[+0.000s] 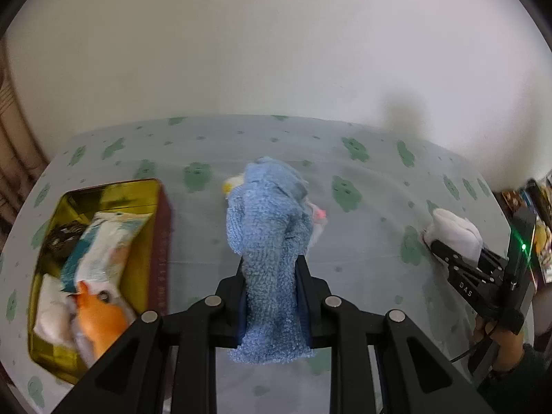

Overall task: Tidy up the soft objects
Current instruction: 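Carry the blue towel sock into the tin with the left tool and release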

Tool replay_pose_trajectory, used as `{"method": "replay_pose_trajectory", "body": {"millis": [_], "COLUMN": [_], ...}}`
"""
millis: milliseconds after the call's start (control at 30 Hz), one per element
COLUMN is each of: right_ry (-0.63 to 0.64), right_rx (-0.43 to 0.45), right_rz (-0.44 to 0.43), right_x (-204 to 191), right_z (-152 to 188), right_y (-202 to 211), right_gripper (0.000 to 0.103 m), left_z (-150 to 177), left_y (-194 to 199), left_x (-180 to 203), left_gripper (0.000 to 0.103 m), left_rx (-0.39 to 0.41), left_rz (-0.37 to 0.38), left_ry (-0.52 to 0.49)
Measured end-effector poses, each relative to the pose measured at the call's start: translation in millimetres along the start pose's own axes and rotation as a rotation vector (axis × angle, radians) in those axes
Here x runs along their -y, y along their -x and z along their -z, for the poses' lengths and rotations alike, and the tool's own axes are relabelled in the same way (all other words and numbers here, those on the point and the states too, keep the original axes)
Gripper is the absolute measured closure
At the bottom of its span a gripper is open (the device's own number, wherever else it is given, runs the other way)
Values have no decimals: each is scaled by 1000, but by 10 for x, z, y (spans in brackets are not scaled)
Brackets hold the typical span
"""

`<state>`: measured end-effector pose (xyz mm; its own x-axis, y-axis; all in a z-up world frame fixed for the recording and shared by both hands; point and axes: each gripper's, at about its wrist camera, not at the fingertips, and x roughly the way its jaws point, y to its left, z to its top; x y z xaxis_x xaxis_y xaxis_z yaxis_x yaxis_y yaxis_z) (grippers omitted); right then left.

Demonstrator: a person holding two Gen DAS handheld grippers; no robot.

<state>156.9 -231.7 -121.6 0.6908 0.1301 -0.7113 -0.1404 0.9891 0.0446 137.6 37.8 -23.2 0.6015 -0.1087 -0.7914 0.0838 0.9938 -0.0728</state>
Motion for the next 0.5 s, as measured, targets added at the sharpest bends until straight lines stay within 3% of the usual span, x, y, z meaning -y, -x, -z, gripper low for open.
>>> {"method": "replay_pose_trajectory", "body": {"millis": [500], "right_ry": [7], "right_rx": [-2], "right_rz": [13], "right_x": [-22], "right_z": [-4], "right_y": [-8], "right_gripper": [80], "left_z": [1], "left_y": [264], "left_x": [-959], "left_gripper": [80], "left_rx": [18], "left_rz": [-160], "left_ry": [145]}}
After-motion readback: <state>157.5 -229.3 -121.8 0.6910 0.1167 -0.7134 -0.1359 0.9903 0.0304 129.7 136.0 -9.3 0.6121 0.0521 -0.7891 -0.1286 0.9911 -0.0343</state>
